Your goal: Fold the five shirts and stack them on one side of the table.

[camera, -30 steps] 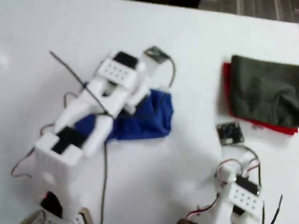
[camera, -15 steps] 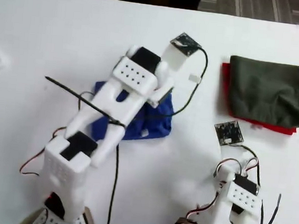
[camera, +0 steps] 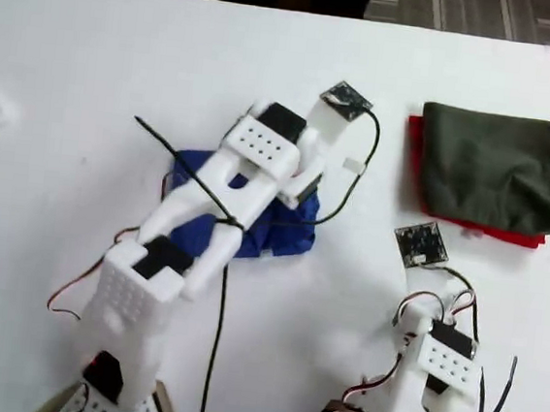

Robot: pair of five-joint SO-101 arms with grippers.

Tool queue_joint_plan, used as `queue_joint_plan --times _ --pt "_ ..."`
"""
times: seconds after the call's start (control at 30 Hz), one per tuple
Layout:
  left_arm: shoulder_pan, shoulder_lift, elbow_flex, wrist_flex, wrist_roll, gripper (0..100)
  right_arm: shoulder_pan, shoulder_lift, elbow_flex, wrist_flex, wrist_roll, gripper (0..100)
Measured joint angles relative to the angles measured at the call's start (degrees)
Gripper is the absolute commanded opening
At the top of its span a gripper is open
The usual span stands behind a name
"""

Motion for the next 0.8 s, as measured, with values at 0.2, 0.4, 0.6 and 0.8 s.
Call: queue_joint_plan --times 0.2,0.4,0.6,0.8 --pt "-0.6 -4.7 0.0 0.3 -0.4 20 0.0 0.0 0.0 0.0 0.0 1.9" --pt "-7.3 -13.5 0.3 5.7 -4.4 1 0.0 0.0 0.0 0.0 0.0 1.9" --pt "-14.9 -11.3 2.5 8.5 -5.0 3 0.0 0.0 0.0 0.0 0.0 1.9" --pt "-14.4 -4.6 7.1 7.8 -5.0 3 0.0 0.0 0.0 0.0 0.0 1.9"
